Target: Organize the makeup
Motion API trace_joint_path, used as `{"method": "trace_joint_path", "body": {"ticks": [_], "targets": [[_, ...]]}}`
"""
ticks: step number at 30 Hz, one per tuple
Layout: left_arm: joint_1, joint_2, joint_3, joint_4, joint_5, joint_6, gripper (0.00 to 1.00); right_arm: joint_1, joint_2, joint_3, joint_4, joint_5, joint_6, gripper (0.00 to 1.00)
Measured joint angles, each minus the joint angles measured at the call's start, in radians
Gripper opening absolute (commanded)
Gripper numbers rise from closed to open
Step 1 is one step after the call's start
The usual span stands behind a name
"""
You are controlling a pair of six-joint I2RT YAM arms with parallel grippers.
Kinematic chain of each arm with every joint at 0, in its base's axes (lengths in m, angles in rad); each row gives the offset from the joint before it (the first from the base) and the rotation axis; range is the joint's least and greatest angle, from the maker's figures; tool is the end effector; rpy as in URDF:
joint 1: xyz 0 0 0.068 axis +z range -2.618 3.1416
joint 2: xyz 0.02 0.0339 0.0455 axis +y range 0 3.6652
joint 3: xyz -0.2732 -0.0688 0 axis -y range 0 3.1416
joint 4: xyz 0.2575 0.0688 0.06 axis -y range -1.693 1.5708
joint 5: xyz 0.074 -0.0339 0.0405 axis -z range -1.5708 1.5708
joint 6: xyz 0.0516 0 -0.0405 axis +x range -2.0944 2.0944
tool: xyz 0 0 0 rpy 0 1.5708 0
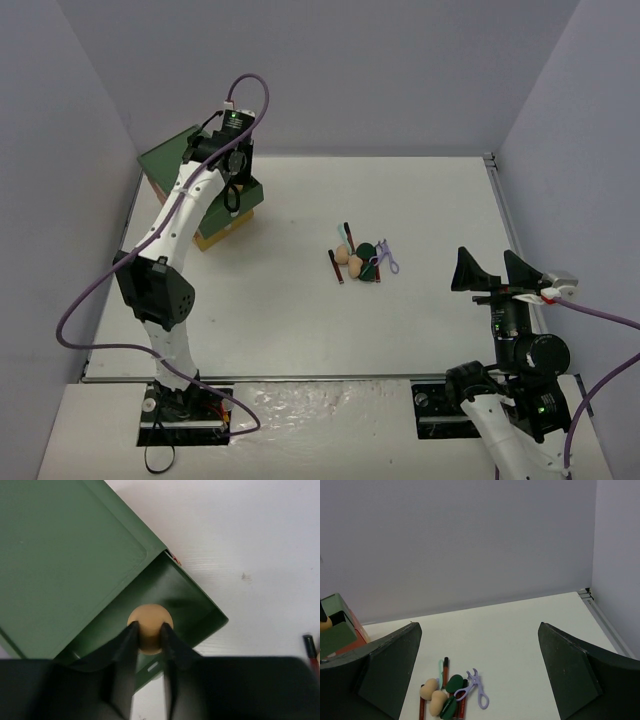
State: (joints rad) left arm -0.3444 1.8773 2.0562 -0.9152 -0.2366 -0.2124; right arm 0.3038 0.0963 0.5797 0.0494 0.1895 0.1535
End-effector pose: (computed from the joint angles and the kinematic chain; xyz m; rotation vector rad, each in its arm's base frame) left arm 0.4156 -0.1362 0.3954 0.0305 2.2820 -0.0172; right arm 0.0559 0.0073 0.3759 0.0944 1.0492 0.3162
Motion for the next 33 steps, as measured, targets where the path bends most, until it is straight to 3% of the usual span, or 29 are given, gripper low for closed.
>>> {"method": "trace_joint_path", "body": {"ticks": [3,6,16,24,28,33], "targets": [[0.007,0.034,0.003,-0.024,0.007,0.009,0.61,0.0,0.0,0.0,0.0,-0.002,0.0,1.0],[0.011,0.037,0.007,-0.036,0.007,0.018,0.72,0.0,0.0,0.0,0.0,-0.003,0.0,1.0],[-0.007,-0.038,0.032,-0.018,0.067,-0.006,0.73,0.0,0.0,0.0,0.0,-0.007,0.0,1.0],[-0.227,-0.127,-0.033,0.098,0.158,-0.079,0.73,0.001,0.0,0.0,0.0,-0.007,0.0,1.0],[-0.309,-0.079,-0.094,0.158,0.222,-0.125,0.73,0.001,0.0,0.0,0.0,-0.007,0.0,1.0],[-0.326,0.068,-0.123,0.192,0.278,-0.182,0.71,0.001,0.0,0.0,0.0,-0.007,0.0,1.0]]}}
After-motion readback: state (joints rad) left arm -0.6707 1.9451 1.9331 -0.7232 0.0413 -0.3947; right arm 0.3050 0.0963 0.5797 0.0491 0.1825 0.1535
